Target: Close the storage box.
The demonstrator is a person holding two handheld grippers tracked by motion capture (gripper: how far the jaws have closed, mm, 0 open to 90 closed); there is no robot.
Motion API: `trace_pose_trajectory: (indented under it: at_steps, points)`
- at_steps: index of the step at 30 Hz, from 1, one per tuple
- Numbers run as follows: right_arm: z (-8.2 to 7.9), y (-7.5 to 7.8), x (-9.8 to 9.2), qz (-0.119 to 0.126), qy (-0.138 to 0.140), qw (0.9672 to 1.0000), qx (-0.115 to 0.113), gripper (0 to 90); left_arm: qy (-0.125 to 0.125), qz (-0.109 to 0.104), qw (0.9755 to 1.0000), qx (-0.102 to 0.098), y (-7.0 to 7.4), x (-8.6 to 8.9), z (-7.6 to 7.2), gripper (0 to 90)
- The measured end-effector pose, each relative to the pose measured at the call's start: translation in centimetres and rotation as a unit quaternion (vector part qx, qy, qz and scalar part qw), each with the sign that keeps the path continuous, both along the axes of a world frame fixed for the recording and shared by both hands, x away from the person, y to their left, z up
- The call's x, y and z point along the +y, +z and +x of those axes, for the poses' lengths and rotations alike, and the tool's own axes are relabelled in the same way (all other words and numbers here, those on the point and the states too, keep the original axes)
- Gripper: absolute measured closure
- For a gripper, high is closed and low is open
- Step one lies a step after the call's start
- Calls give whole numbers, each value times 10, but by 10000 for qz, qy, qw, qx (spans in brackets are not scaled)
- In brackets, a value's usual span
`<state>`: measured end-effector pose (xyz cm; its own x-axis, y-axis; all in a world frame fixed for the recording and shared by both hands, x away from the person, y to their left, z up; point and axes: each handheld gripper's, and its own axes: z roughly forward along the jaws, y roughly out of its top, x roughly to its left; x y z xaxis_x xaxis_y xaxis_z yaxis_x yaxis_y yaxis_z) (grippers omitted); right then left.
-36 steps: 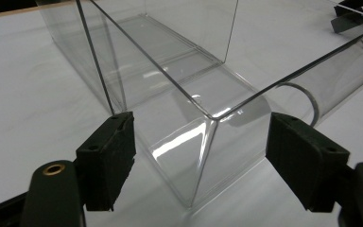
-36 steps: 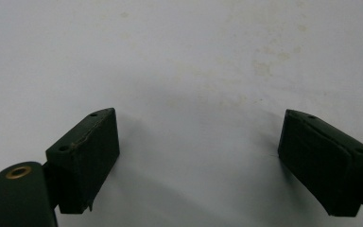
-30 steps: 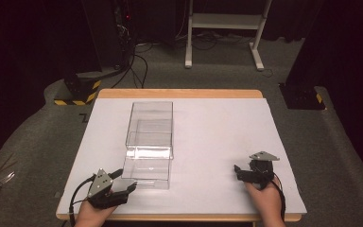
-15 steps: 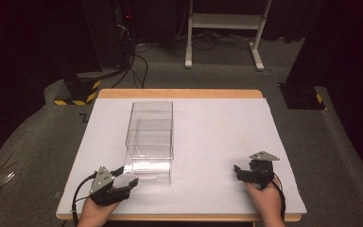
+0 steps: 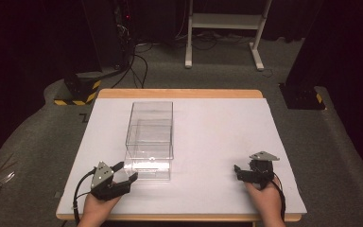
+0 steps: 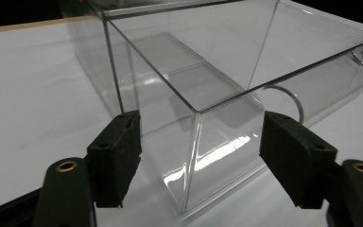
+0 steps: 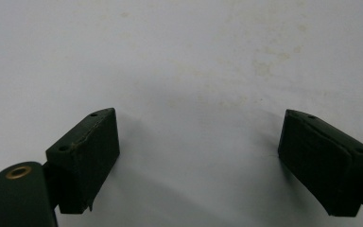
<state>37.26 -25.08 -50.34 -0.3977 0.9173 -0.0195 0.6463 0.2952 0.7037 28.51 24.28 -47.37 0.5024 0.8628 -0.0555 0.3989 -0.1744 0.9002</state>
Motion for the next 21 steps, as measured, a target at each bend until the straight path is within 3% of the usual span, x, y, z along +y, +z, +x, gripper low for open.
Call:
trace_pose_trajectory:
  at_steps: [8,21]
  points:
    - [0,0,0,3,2,10000,-1,133,155,94,9998,57,2,-1,8,228]
    - [0,0,0,4,2,10000,-2,133,268,4,9995,171,0,-1,33,204]
